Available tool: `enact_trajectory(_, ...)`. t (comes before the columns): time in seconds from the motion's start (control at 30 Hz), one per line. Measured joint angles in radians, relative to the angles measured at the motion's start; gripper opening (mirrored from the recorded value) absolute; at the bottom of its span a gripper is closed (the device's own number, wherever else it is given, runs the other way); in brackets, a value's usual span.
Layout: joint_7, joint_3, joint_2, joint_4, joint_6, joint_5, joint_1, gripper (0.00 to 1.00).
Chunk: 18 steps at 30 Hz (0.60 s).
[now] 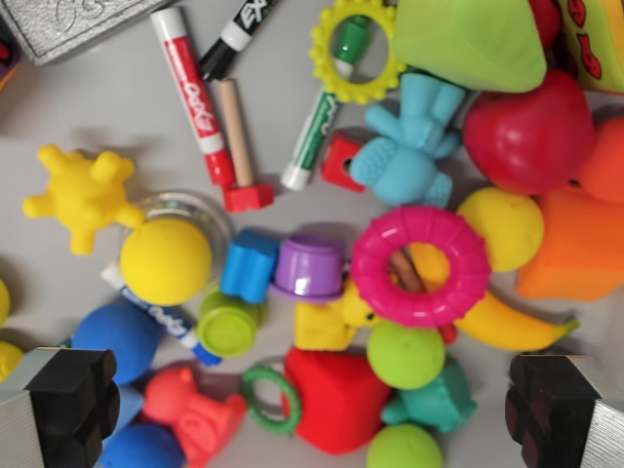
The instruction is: Pick an object from the bin
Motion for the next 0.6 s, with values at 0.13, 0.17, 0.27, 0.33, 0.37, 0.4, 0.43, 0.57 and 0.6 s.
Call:
enact_trajectory(0.13, 0.02, 0.0, 0.004, 0.001, 0.004, 0.002, 0.003, 1.0)
enact_trajectory(0.17, 0.026, 0.0, 0.006, 0.001, 0.005, 0.002, 0.004, 1.0)
enact_trajectory(0.27, 0.044, 0.0, 0.009, 0.002, 0.009, 0.004, 0.006, 1.0)
enact_trajectory(0.33, 0.058, 0.001, 0.012, 0.003, 0.012, 0.005, 0.007, 1.0)
enact_trajectory(0.37, 0.065, 0.001, 0.013, 0.003, 0.013, 0.005, 0.008, 1.0)
enact_trajectory(0.4, 0.073, 0.001, 0.015, 0.003, 0.015, 0.006, 0.009, 1.0)
enact_trajectory(0.43, 0.077, 0.001, 0.015, 0.003, 0.016, 0.006, 0.01, 1.0)
enact_trajectory(0.57, 0.109, 0.001, 0.022, 0.005, 0.021, 0.009, 0.014, 1.0)
enact_trajectory(0.6, 0.113, 0.001, 0.022, 0.005, 0.022, 0.01, 0.015, 1.0)
